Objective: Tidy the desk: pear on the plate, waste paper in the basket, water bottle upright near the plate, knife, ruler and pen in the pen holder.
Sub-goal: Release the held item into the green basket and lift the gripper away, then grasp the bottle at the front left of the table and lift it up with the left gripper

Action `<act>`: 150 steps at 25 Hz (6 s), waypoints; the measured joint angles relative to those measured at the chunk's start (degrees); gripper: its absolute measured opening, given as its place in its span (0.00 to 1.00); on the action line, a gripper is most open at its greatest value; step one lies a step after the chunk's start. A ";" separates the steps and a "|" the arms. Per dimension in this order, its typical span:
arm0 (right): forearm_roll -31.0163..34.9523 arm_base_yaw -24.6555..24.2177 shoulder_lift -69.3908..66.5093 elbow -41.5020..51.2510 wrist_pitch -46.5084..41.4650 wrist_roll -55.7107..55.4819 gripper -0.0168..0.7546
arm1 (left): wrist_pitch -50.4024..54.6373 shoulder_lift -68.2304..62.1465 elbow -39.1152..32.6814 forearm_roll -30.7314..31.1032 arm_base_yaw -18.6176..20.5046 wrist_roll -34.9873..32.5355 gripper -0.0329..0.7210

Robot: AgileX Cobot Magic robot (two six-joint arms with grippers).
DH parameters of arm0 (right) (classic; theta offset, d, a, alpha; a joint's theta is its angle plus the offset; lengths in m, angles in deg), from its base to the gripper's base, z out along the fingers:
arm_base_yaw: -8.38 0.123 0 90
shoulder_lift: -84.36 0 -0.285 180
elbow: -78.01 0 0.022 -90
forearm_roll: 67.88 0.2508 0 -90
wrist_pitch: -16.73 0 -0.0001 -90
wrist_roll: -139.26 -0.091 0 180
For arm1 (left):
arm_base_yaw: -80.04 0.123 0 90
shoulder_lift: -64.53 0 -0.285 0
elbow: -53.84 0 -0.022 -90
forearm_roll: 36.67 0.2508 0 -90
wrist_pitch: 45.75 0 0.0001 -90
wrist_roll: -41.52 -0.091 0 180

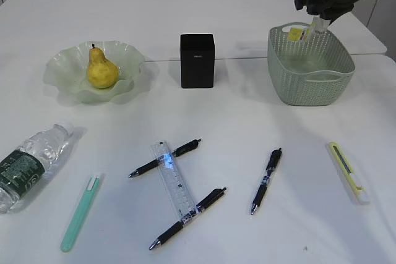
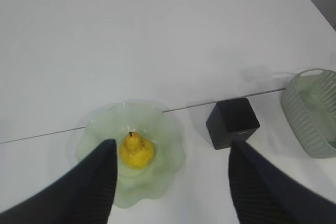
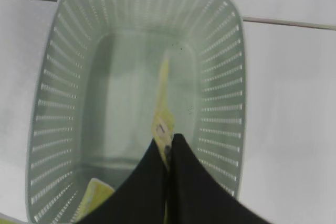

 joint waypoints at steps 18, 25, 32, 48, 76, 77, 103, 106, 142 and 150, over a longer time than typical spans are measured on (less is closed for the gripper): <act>4.40 -1.32 -5.37 0.00 0.67 -0.42 0.23 | 0.00 -0.09 0.00 -0.13 0.00 0.00 0.66; 1.88 -1.32 -5.49 0.00 0.70 -3.60 0.62 | 0.00 -0.09 0.00 -0.13 0.00 0.00 0.66; 1.93 -1.32 -0.90 1.02 0.23 -3.82 0.64 | 0.00 -0.09 0.00 -1.44 0.00 0.00 0.66; 9.90 -1.32 29.53 16.60 -0.24 0.87 0.64 | 0.00 6.13 0.00 -1.80 0.00 0.00 0.66; 9.35 -1.18 100.61 88.27 1.34 -2.87 0.64 | 0.00 43.09 -48.04 -1.20 0.00 0.00 0.66; 9.90 -0.65 101.82 88.41 0.65 -2.87 0.64 | 0.00 43.09 -48.04 -1.20 0.00 0.00 0.66; 8.13 1.89 137.26 113.00 4.93 0.58 0.64 | 0.00 43.09 -48.04 -2.20 0.00 -0.46 0.66; 8.13 1.89 137.26 113.23 5.02 0.68 0.64 | 0.00 42.15 -48.04 -2.20 0.00 -0.95 0.66; 12.61 1.89 118.44 111.65 13.68 3.72 0.64 | -2.30 0.27 -54.66 8.98 -2.52 -3.24 0.75; 13.65 1.89 112.93 111.65 17.97 3.72 0.64 | -3.97 -5.06 -54.66 10.80 -2.52 -3.36 0.78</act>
